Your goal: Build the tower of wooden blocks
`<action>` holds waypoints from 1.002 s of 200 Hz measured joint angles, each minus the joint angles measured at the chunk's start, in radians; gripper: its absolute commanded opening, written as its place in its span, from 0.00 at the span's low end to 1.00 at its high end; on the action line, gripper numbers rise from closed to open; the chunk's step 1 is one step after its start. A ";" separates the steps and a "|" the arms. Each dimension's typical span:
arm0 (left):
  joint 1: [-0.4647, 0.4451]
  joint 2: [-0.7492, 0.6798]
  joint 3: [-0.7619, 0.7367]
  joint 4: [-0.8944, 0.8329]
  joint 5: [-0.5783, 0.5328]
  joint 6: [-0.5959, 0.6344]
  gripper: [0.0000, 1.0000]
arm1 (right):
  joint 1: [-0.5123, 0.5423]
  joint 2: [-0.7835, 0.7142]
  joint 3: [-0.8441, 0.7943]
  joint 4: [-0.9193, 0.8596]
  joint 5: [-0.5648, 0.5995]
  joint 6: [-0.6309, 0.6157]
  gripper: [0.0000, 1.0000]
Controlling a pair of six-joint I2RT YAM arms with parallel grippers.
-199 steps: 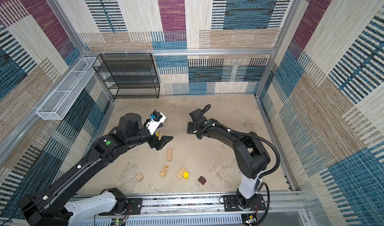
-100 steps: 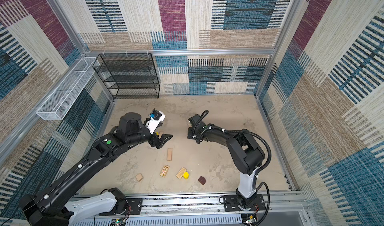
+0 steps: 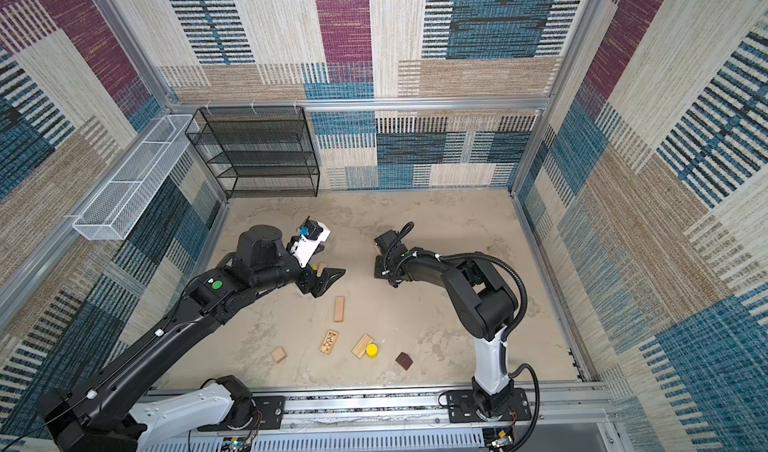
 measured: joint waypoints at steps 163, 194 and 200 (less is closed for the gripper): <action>0.008 0.001 0.000 0.000 0.000 0.000 0.93 | -0.031 0.033 0.013 0.069 -0.018 0.003 0.00; 0.010 0.004 0.000 0.000 0.000 0.000 0.93 | -0.035 0.033 0.013 0.071 -0.018 0.003 0.00; 0.011 0.004 0.000 0.000 0.001 0.000 0.93 | -0.035 0.034 0.013 0.071 -0.018 0.003 0.00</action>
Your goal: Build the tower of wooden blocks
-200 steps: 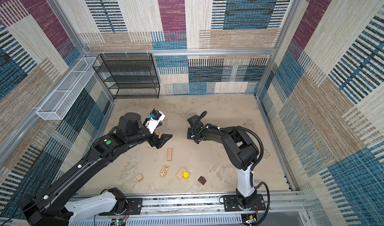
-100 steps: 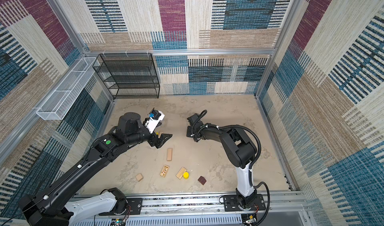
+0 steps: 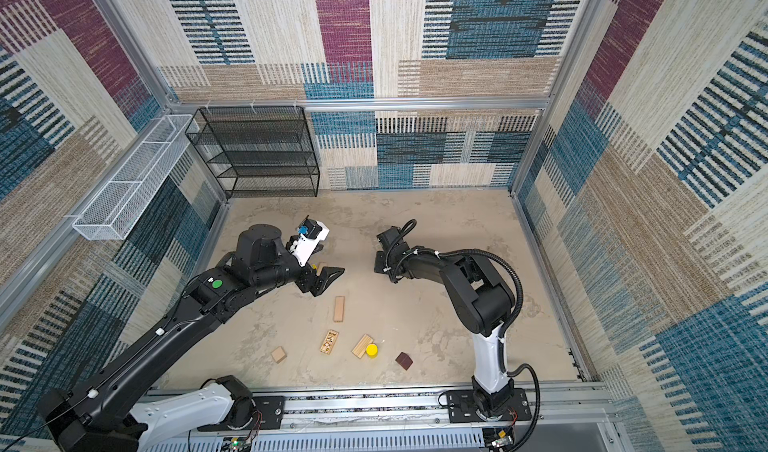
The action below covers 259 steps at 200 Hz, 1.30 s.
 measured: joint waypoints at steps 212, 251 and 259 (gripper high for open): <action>0.003 0.047 0.000 0.004 0.032 -0.030 0.92 | -0.079 -0.173 -0.143 -0.019 -0.068 -0.045 0.00; 0.003 0.047 0.000 0.006 0.032 -0.030 0.93 | -0.088 -0.142 -0.150 0.012 -0.080 -0.040 0.00; 0.003 0.047 0.000 0.006 0.032 -0.030 0.92 | -0.088 -0.136 -0.149 0.019 -0.080 -0.037 0.00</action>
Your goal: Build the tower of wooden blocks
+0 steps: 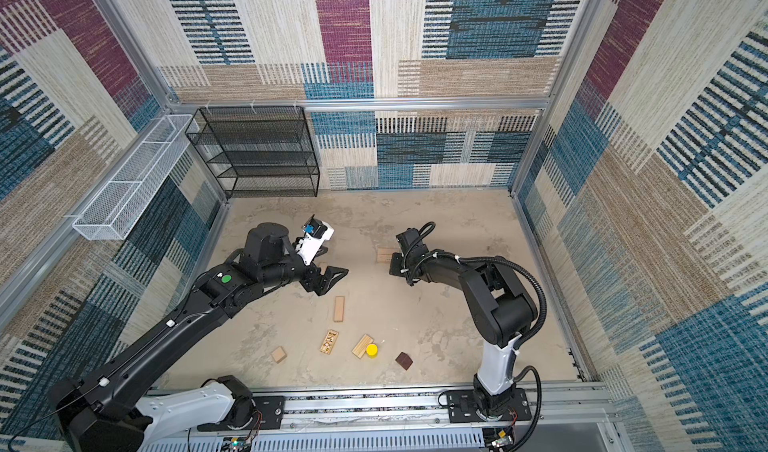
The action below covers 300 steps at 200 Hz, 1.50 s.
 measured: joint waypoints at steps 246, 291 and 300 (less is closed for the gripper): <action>0.002 -0.012 0.000 0.000 0.000 0.000 0.92 | 0.000 0.068 0.044 0.042 -0.025 0.026 0.00; 0.002 -0.010 0.000 0.000 -0.001 0.000 0.92 | 0.000 -0.014 0.040 -0.016 -0.045 0.034 0.02; 0.002 -0.010 0.000 0.000 -0.001 0.000 0.92 | 0.000 -0.038 0.046 -0.028 -0.045 0.034 0.02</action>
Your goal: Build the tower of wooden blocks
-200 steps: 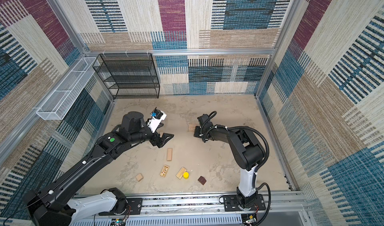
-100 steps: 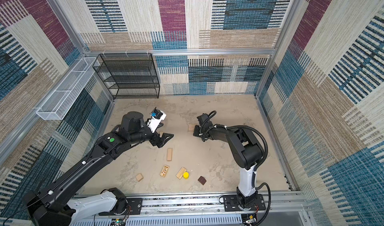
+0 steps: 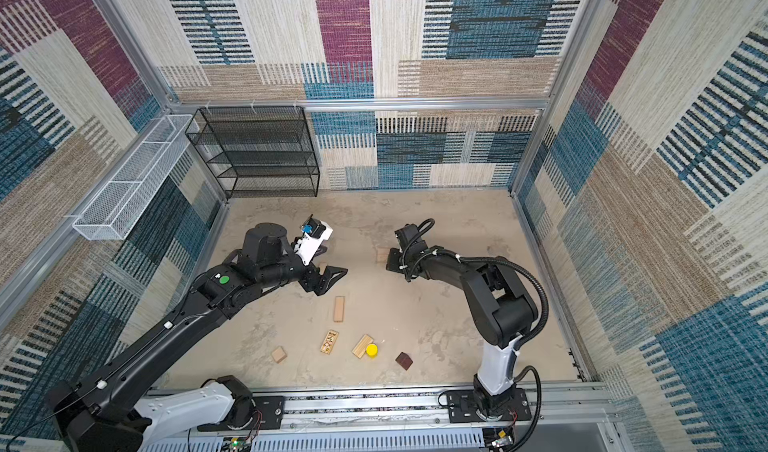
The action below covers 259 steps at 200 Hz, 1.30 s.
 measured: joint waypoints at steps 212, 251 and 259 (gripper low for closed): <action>0.000 0.015 -0.043 -0.150 -0.194 -0.231 0.52 | 0.008 -0.518 -0.152 -0.129 -0.053 -0.269 0.50; 0.000 0.010 -0.101 -0.217 -0.212 -0.287 0.53 | 0.060 -0.532 -0.213 -0.119 -0.104 -0.264 0.51; 0.000 0.013 -0.104 -0.228 -0.219 -0.293 0.53 | 0.071 -0.532 -0.224 -0.113 -0.106 -0.257 0.51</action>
